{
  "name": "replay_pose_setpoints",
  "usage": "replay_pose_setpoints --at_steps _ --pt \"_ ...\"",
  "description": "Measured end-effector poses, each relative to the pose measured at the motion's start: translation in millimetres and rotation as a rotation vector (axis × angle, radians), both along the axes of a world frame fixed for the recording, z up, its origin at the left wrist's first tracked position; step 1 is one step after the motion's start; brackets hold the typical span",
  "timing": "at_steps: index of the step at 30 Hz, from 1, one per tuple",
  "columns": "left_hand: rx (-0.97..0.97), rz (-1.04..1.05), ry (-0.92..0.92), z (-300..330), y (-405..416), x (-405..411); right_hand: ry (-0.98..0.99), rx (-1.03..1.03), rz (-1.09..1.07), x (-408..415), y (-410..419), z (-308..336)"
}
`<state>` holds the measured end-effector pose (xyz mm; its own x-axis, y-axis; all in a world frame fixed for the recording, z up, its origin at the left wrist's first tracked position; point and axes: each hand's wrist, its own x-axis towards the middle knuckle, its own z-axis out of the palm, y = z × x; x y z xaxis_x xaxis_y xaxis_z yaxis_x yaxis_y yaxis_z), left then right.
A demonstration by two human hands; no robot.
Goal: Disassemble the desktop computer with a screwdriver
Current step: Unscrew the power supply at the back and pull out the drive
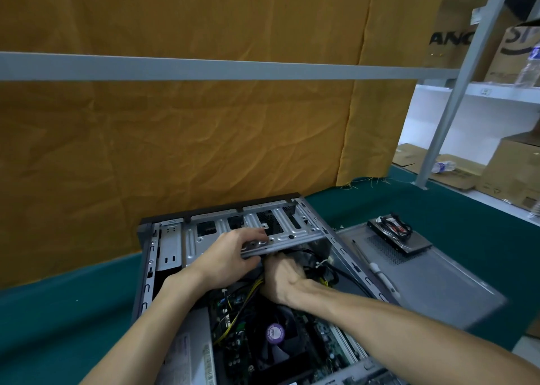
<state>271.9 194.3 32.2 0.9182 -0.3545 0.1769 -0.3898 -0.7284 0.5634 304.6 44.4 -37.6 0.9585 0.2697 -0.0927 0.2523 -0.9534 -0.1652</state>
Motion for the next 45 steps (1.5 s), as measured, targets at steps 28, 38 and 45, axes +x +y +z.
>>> replay_pose_setpoints --at_steps 28,38,45 --pt "0.681 -0.014 0.221 -38.1 -74.2 17.9 -0.327 0.249 -0.031 10.6 -100.1 67.9" --pt "0.977 0.048 0.152 -48.4 -82.8 26.0 -0.379 0.157 -0.003 10.5 -99.4 61.1" --pt "1.125 -0.053 -0.029 -60.9 -72.1 37.7 -0.364 0.201 -0.011 10.6 -101.9 64.0"
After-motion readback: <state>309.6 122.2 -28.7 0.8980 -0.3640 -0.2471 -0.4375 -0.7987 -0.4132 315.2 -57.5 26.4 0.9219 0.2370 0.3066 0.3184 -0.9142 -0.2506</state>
